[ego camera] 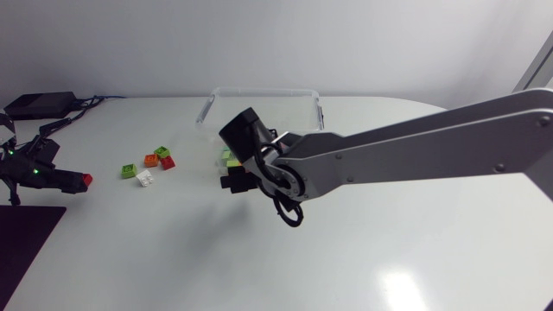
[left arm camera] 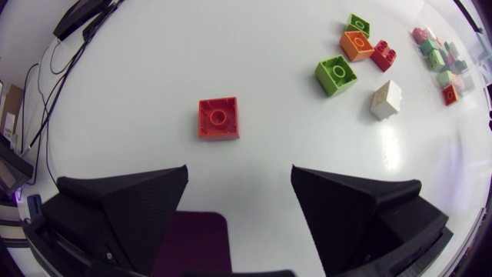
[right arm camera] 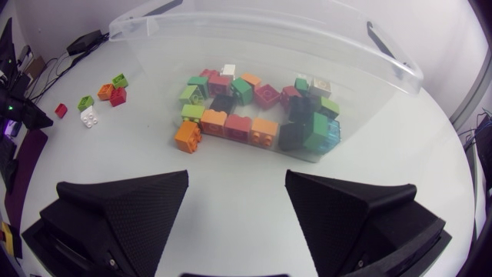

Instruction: Place the duplo bricks in the container

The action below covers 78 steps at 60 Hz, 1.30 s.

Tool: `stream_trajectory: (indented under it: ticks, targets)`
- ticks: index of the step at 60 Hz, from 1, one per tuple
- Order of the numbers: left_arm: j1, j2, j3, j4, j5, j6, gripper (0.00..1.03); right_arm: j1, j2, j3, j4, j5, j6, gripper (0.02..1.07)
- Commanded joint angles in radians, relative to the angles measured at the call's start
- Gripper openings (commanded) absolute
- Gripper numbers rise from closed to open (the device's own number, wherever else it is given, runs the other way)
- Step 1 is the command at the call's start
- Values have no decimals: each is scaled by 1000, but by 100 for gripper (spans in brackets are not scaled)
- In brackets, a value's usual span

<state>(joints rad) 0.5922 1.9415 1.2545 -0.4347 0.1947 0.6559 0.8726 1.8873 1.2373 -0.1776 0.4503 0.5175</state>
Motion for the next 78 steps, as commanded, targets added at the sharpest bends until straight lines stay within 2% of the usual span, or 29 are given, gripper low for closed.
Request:
stream_trajectory:
  ticks: [1, 21, 37, 48, 63, 68, 78]
  targets:
    - [-14, 40, 31, 2, 6, 21, 93, 22, 70, 54, -48, 8, 64, 93]
    - [-25, 89, 59, 22, 6, 13, 93, 100, 237, 292, -122, 7, 113, 93]
    - [-42, 119, 62, 39, 6, 8, 93, 85, 463, 605, -339, 16, 230, 93]
    - [-57, 126, 63, 54, 5, 1, 93, 62, 535, 700, -390, 27, 273, 93]
    - [-60, 126, 74, 54, 5, -1, 93, 40, 618, 847, -517, 42, 342, 92]
    - [-65, 125, 74, 54, 5, -1, 93, 28, 638, 881, -534, 41, 349, 84]
    - [-75, 109, 68, 54, 6, -1, 93, 22, 687, 967, -597, 47, 374, 84]
